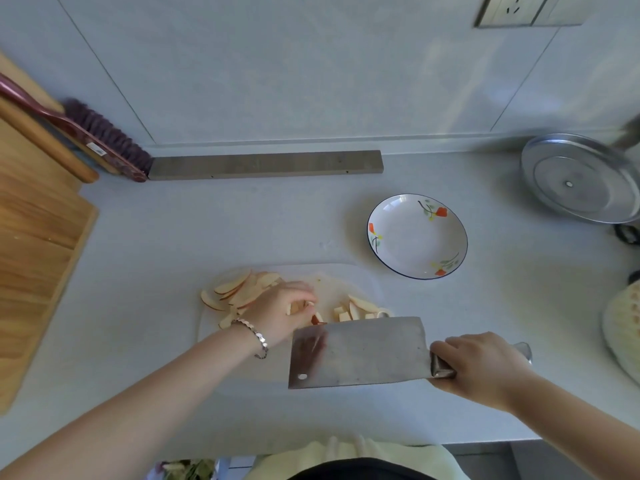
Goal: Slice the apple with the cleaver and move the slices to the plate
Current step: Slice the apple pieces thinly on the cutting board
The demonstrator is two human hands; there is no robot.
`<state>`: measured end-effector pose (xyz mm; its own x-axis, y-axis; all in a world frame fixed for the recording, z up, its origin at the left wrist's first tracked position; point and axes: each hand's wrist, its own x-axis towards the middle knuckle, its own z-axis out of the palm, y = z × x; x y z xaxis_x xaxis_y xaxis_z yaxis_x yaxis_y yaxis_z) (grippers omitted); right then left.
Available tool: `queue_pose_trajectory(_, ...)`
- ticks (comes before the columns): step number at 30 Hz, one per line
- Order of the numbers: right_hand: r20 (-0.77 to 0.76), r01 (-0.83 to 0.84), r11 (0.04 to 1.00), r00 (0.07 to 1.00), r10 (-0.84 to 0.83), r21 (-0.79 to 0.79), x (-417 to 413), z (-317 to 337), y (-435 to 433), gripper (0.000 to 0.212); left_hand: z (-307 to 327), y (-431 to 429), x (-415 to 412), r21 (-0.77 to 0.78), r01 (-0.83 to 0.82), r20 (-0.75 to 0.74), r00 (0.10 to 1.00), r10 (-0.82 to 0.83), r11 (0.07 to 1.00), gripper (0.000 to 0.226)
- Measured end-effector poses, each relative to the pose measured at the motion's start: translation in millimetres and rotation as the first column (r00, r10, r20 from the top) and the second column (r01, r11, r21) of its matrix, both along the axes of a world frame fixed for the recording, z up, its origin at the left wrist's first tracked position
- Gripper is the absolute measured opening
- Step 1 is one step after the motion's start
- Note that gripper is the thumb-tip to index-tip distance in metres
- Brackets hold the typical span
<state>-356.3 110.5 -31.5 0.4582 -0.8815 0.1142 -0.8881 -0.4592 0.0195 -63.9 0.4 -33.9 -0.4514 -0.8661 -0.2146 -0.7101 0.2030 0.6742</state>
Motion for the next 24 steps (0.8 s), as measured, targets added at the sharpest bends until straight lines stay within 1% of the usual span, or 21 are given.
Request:
queue_pose_trajectory(3,0.064,-0.008,1.0,0.998,0.01,-0.03,-6.0,-4.0,10.0,0.026,3.7,9.3,-5.0,0.09,0.055,0.026,0.998,-0.058,0.994,0.025)
queue_pose_trajectory(5,0.08,-0.03,0.999,0.996,0.034,-0.045,-7.1,-3.7,12.8,0.026,4.8,10.2,-5.7,0.208,0.035,0.02,0.999,-0.04,0.977,0.027)
queue_pose_trajectory(8,0.081,-0.059,0.997,0.995,0.063,-0.047,-4.8,0.9,11.4,0.027,8.5,10.4,-5.1,0.294,-0.017,0.048,0.999,0.003,0.956,0.024)
queue_pose_trajectory(10,0.089,-0.079,0.995,0.992,0.085,-0.064,-5.3,2.1,8.6,0.029,9.1,9.2,-3.6,0.341,-0.036,0.039,0.999,0.025,0.939,0.02)
queue_pose_trajectory(12,0.11,-0.105,0.991,0.987,0.113,-0.083,-5.4,1.6,7.2,0.04,9.7,10.4,-1.2,0.372,-0.076,0.02,0.997,0.074,0.925,0.017)
queue_pose_trajectory(14,0.134,-0.114,0.989,0.983,0.127,-0.098,-3.9,1.8,5.3,0.057,9.1,10.4,0.3,0.352,-0.137,0.032,0.99,0.134,0.926,0.015)
queue_pose_trajectory(16,0.136,-0.129,0.986,0.98,0.142,-0.102,-3.2,0.9,3.0,0.062,8.0,11.5,3.0,0.32,-0.188,0.055,0.982,0.18,0.928,0.014)
queue_pose_trajectory(18,0.108,-0.135,0.987,0.984,0.145,-0.092,-2.4,0.5,1.3,0.057,7.1,12.3,6.1,0.319,-0.219,0.038,0.975,0.218,0.922,0.012)
queue_pose_trajectory(20,0.082,-0.139,0.986,0.986,0.147,-0.094,-2.8,1.1,-0.4,0.041,7.5,12.9,9.8,0.297,-0.244,0.011,0.968,0.252,0.923,0.011)
queue_pose_trajectory(21,0.077,-0.14,0.988,0.986,0.144,-0.061,-1.8,2.2,-1.1,0.034,9.2,14.0,13.7,0.268,-0.27,0.018,0.961,0.275,0.925,0.012)
queue_pose_trajectory(22,0.077,-0.129,0.991,0.988,0.132,-0.033,-1.6,3.0,-1.9,0.031,11.0,14.9,17.5,0.227,-0.302,0.065,0.953,0.295,0.926,0.013)
queue_pose_trajectory(23,0.09,-0.105,0.994,0.99,0.104,0.008,-3.2,2.0,-2.7,0.03,14.3,14.7,20.8,0.155,-0.326,0.174,0.938,0.299,0.933,0.015)
queue_pose_trajectory(24,0.102,-0.08,0.995,0.992,0.074,0.052,-0.8,5.3,-3.6,0.03,19.2,15.9,25.6,0.047,-0.329,0.337,0.894,0.295,0.943,0.017)
